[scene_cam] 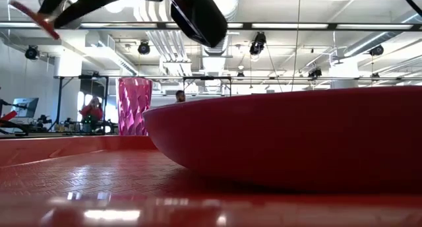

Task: Pick and place plate/cup/fork/spoon on tray
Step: Put the orange spoon on the orange tray at the right of the pink plate, then put the pink glass on the top right of the orange tray

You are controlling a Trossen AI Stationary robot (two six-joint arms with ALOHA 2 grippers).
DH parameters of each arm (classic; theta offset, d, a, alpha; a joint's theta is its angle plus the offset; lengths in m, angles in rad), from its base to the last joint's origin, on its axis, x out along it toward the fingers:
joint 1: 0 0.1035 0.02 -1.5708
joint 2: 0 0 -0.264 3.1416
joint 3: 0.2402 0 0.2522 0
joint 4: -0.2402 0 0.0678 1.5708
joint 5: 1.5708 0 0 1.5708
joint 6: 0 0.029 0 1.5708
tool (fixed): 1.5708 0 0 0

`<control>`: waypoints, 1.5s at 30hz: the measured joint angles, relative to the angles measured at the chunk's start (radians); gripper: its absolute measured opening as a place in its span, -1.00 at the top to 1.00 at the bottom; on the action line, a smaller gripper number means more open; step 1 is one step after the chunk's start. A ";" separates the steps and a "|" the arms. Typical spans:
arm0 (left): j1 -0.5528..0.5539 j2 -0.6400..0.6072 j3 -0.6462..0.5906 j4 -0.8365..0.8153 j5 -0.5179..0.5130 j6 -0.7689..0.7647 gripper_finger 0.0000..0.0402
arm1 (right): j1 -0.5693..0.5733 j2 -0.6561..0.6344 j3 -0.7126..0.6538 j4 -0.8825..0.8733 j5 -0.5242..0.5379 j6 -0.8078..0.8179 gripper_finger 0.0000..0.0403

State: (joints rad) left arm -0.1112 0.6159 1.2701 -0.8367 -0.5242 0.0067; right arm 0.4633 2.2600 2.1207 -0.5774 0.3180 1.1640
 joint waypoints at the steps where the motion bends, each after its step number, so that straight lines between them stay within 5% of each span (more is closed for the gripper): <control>1: 0.000 -0.003 0.000 -0.004 0.007 -0.002 0.25 | 0.004 0.008 0.006 -0.001 0.004 0.018 0.96; 16: 0.000 -0.032 0.000 -0.013 0.009 0.005 0.25 | 0.008 0.064 0.008 -0.211 0.022 0.256 0.96; 30: 0.000 -0.056 -0.001 -0.025 0.009 0.005 0.25 | 0.003 0.063 0.008 -0.187 0.015 0.221 0.95; 45: 0.000 -0.056 -0.004 -0.043 0.015 0.000 0.25 | -0.006 0.065 0.008 -0.172 0.026 0.179 0.66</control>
State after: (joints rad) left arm -0.1112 0.5602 1.2663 -0.8793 -0.5095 0.0071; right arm 0.4576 2.3245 2.1284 -0.7491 0.3442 1.3429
